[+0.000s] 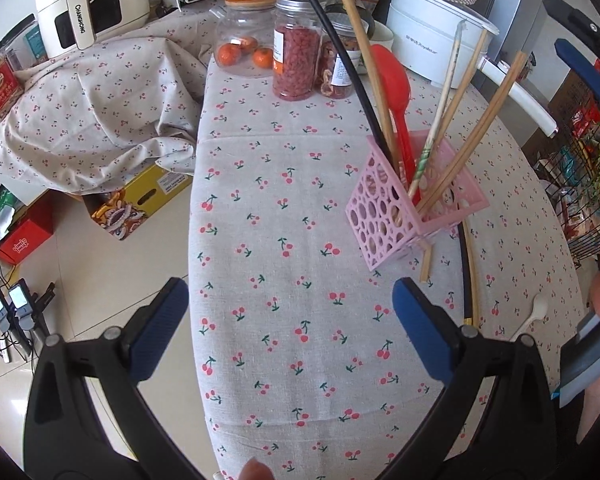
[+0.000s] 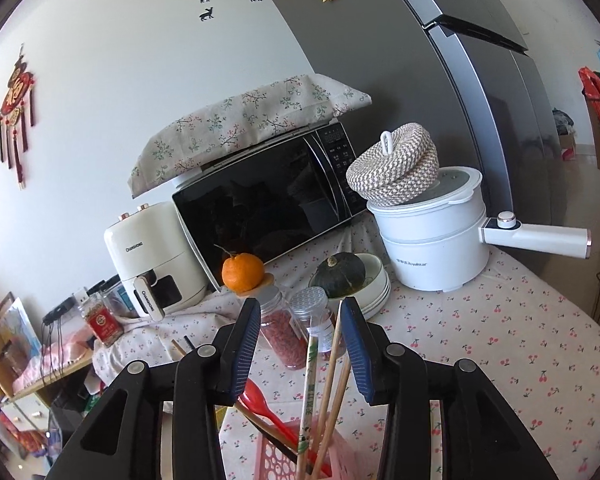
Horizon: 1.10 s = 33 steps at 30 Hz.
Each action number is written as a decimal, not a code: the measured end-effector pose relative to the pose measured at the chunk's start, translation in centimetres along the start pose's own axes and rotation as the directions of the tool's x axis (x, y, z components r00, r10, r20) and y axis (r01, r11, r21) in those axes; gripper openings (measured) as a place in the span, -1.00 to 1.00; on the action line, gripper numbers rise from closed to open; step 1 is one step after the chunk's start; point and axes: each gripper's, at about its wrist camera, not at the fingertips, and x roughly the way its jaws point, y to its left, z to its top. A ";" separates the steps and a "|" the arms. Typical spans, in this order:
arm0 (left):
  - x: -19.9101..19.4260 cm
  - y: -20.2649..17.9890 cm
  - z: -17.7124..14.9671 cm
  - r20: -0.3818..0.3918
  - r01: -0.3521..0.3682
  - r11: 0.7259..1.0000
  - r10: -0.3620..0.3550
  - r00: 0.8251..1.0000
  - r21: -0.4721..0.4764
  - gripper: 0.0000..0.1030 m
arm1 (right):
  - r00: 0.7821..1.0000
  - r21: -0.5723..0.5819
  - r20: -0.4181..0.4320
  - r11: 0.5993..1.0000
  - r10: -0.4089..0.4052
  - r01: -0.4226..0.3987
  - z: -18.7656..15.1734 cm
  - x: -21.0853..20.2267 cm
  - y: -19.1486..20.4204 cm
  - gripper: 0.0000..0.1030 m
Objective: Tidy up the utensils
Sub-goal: 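Lower the wrapped chopsticks into the pink basket and open the right tool, then grasp a wooden chopstick with the right tool while the left tool grasps a black chopstick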
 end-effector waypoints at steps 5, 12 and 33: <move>0.1 -0.7 -0.5 -0.011 0.039 0.999 -0.039 0.999 -0.018 0.97 | 0.998 -0.010 -0.062 1.000 -0.024 0.023 0.4 -2.3 -1.7 0.13; 0.2 -2.1 -1.0 -0.013 0.036 0.999 -0.036 0.999 0.004 0.97 | 0.985 0.006 -0.161 0.997 -0.069 0.071 -0.3 -3.8 -5.0 0.34; 1.5 -7.9 -2.1 -0.035 0.058 0.994 -0.055 0.998 0.095 0.97 | 0.719 0.038 -0.684 0.978 -0.123 0.204 -6.0 0.6 -13.5 0.46</move>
